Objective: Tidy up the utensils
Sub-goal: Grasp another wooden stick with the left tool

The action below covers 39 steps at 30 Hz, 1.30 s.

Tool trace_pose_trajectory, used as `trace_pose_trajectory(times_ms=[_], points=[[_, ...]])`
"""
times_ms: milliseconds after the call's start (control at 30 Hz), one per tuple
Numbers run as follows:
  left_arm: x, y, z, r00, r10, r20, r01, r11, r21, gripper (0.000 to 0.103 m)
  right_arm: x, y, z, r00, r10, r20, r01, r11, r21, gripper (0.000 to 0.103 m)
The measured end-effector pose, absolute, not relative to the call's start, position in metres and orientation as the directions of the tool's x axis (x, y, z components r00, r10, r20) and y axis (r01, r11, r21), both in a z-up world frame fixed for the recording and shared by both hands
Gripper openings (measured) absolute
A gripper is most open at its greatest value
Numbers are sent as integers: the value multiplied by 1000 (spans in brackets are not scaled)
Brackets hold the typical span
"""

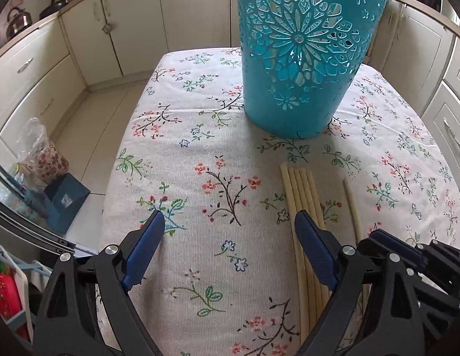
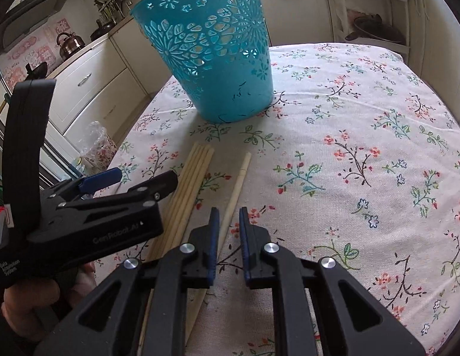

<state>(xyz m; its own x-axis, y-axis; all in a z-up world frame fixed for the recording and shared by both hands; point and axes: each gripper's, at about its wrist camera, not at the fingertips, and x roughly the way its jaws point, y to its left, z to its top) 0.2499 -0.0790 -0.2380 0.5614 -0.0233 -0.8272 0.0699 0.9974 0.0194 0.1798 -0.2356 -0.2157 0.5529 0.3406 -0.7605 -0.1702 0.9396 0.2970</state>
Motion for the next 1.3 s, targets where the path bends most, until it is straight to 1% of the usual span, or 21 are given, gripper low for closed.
trace_pose_trajectory(times_ms=[433,500,567,600,667,700,767,833,867,967,1067,1167,1267,1300], points=[[256,-85,-243,546,-11,-838,79,996,38,85,182,-236,-216,555,342,-759,-169,939,300,14],[257,-86,-243,547,-15,-837,87,995,40,83,182,-235,-216,558,338,-758,-168,940,296,14],[258,-87,-242,550,-36,-834,111,993,30,72,182,-235,-216,562,335,-757,-168,941,292,14],[258,-88,-242,551,-43,-834,121,992,29,68,182,-234,-216,563,334,-756,-168,942,291,14],[259,-91,-239,550,-66,-832,151,988,21,49,183,-234,-216,565,334,-755,-167,942,292,14],[260,-92,-239,550,-75,-832,160,987,17,43,183,-234,-216,566,334,-754,-167,942,292,14],[260,-92,-237,547,-90,-832,175,985,8,23,182,-234,-216,567,334,-753,-167,942,292,14],[261,-90,-237,540,-106,-835,177,984,-11,15,181,-233,-216,568,333,-753,-166,942,292,14],[260,-88,-236,534,-114,-838,175,984,-22,12,181,-233,-216,567,334,-753,-165,942,293,14],[260,-82,-235,509,-130,-851,173,984,-47,13,182,-233,-216,567,332,-753,-166,942,291,14],[264,-83,-235,490,-111,-865,178,984,-26,14,182,-232,-216,568,330,-754,-167,943,287,14],[264,-91,-236,504,-82,-860,199,980,23,13,180,-231,-216,571,330,-752,-168,943,286,15],[263,-88,-236,501,-109,-858,208,978,-3,5,180,-232,-217,576,331,-747,-168,943,289,15],[262,-87,-235,498,-116,-859,208,978,-11,5,179,-231,-217,578,330,-746,-167,943,288,15]])
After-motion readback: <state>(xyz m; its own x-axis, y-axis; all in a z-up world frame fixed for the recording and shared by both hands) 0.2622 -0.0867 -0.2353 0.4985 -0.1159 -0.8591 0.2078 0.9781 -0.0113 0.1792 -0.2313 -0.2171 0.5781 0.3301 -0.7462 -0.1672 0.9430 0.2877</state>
